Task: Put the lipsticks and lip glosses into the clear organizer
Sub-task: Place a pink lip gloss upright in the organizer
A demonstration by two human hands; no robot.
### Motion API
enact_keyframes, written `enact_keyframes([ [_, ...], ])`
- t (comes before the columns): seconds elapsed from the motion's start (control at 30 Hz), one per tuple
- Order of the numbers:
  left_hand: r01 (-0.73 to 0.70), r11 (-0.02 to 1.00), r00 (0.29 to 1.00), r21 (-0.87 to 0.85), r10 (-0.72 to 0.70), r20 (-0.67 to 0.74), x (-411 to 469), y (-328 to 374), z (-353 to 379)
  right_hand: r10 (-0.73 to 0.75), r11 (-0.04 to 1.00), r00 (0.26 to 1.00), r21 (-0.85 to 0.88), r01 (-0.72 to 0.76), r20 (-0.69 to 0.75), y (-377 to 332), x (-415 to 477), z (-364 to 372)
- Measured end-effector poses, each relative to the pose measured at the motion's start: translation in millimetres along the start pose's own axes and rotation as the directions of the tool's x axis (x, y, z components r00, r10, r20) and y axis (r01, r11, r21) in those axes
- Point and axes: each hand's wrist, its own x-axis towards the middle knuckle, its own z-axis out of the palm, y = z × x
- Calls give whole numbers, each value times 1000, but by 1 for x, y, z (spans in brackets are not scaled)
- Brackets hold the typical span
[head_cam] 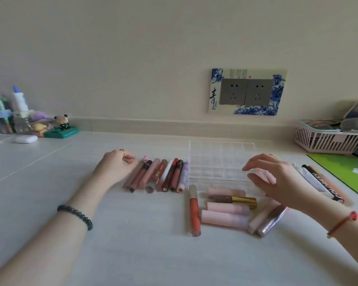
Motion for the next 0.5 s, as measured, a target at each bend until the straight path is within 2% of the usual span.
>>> enact_keyframes([
  [0.17, 51, 999, 995, -9, -51, 81, -1, 0, 6, -1, 1000, 1000, -7, 1, 6, -2, 1, -1],
  [0.4, 34, 998, 998, 53, -37, 59, 0, 0, 5, -13, 1000, 1000, -13, 13, -1, -3, 1, 0],
  [0.5, 51, 998, 997, 25, -52, 58, -1, 1, 2, -10, 1000, 1000, -8, 10, 3, -3, 1, 0],
])
